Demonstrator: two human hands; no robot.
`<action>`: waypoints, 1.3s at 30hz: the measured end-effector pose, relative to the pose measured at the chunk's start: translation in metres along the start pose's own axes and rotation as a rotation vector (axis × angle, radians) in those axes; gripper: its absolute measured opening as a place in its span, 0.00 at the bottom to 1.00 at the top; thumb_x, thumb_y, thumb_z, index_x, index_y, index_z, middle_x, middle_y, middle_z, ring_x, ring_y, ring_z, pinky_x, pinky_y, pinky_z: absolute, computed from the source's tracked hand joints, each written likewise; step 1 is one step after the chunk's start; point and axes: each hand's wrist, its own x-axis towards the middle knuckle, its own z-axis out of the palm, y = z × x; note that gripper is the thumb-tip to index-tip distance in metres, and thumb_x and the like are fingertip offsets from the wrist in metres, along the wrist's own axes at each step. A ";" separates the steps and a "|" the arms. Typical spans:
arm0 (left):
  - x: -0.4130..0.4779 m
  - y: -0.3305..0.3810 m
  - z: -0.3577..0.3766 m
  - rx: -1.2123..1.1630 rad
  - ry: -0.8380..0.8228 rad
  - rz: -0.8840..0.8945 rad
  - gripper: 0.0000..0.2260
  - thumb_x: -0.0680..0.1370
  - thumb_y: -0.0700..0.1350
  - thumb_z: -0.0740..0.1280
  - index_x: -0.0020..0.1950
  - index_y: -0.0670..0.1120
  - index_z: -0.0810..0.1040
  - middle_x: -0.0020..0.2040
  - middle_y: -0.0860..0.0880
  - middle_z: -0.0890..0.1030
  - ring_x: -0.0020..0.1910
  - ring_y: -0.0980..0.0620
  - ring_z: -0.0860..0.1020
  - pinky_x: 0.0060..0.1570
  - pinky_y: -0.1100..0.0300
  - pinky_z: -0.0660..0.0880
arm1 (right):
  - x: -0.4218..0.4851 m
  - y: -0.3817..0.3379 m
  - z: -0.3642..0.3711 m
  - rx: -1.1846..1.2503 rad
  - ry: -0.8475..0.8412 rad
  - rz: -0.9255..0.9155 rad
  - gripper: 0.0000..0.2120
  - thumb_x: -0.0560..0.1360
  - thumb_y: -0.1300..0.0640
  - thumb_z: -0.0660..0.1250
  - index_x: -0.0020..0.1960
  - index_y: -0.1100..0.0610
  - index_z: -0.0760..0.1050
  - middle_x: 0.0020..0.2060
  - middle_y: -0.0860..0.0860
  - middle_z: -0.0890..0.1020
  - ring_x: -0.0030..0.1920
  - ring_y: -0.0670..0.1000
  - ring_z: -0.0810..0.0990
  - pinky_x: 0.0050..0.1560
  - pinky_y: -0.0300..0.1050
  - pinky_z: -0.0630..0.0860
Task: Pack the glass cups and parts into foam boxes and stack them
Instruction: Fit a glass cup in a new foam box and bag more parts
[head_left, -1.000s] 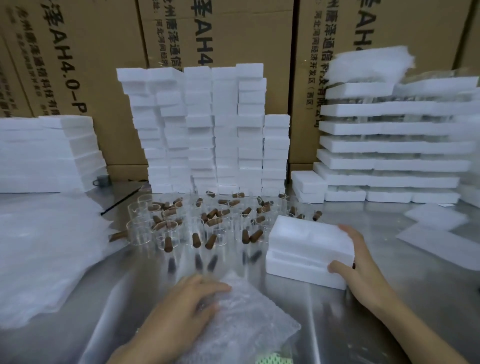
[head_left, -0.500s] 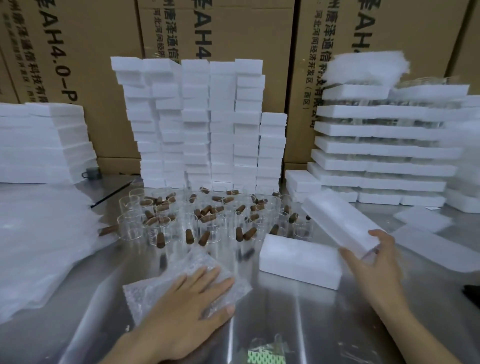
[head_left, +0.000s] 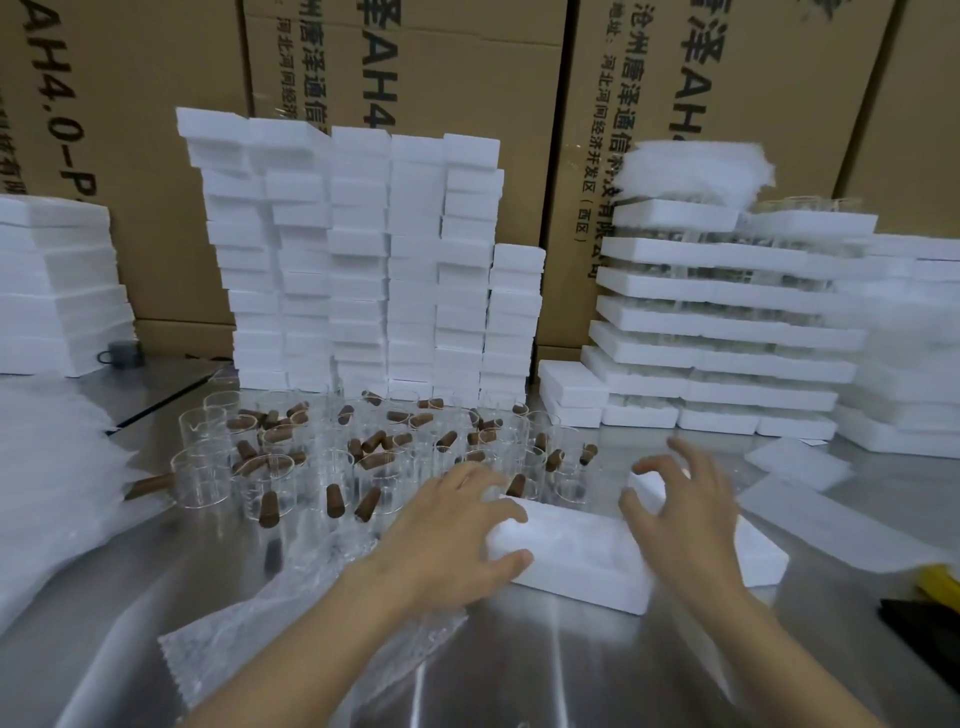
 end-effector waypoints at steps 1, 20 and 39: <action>0.004 -0.001 0.004 0.031 0.001 0.009 0.24 0.80 0.71 0.60 0.72 0.63 0.76 0.85 0.59 0.58 0.85 0.57 0.46 0.82 0.45 0.51 | 0.009 -0.010 0.003 0.022 -0.035 -0.015 0.09 0.77 0.52 0.73 0.57 0.46 0.80 0.74 0.51 0.72 0.75 0.58 0.65 0.73 0.60 0.65; 0.004 -0.018 0.023 0.073 0.154 0.027 0.19 0.79 0.73 0.56 0.52 0.60 0.74 0.73 0.67 0.64 0.76 0.65 0.53 0.69 0.59 0.54 | 0.048 -0.011 0.047 -0.279 -0.305 0.024 0.09 0.82 0.48 0.66 0.62 0.41 0.76 0.56 0.48 0.84 0.53 0.54 0.82 0.51 0.49 0.75; 0.015 -0.004 0.018 -0.514 0.709 -0.131 0.32 0.78 0.63 0.72 0.78 0.75 0.60 0.71 0.71 0.70 0.69 0.66 0.73 0.60 0.63 0.75 | 0.007 -0.084 0.037 0.083 0.257 -0.630 0.06 0.81 0.52 0.71 0.58 0.48 0.79 0.59 0.47 0.82 0.57 0.48 0.79 0.57 0.43 0.68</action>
